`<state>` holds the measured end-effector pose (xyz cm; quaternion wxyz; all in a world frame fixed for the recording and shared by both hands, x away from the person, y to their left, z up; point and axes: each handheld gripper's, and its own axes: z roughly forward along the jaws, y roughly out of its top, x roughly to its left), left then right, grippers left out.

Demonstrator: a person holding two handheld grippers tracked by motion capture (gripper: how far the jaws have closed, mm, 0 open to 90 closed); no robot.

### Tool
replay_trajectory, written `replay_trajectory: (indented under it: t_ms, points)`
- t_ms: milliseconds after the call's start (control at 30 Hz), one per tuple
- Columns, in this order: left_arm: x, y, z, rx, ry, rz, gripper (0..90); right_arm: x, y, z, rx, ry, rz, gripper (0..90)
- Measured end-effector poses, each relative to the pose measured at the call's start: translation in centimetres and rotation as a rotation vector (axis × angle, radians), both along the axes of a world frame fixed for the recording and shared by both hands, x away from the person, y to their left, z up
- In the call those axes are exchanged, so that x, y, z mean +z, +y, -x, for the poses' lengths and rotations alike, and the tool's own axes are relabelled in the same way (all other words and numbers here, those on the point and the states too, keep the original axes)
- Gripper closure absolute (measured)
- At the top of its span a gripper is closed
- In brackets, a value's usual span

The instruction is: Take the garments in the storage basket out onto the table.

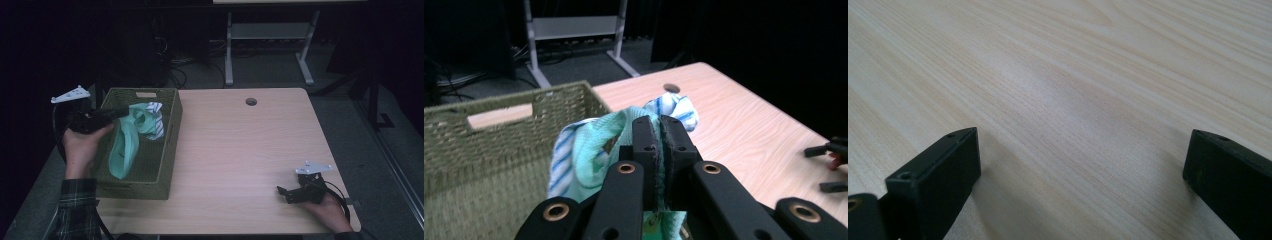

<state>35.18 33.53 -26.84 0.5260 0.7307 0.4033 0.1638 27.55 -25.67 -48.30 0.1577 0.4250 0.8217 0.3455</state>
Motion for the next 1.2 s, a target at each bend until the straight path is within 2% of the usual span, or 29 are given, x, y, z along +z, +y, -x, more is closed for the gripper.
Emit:
replay_trajectory:
  t_ms: [267,467,933,1200]
  points:
    - [1.9,-0.6,-0.1,-0.026,-0.021,0.008,86.2,0.0,0.0,0.0,0.0,-0.001,-0.001,1.4]
    - [2.8,-1.6,-0.4,-0.057,-0.026,0.013,86.2,0.0,0.0,0.0,-0.001,0.0,-0.001,1.4]
    - [5.4,-6.7,-1.1,-0.165,-0.067,0.002,86.2,0.0,0.0,0.0,0.0,0.0,-0.001,1.4]
    - [5.6,-10.3,-1.6,-0.229,-0.076,0.005,86.2,0.0,0.0,0.0,0.0,-0.001,-0.001,1.4]
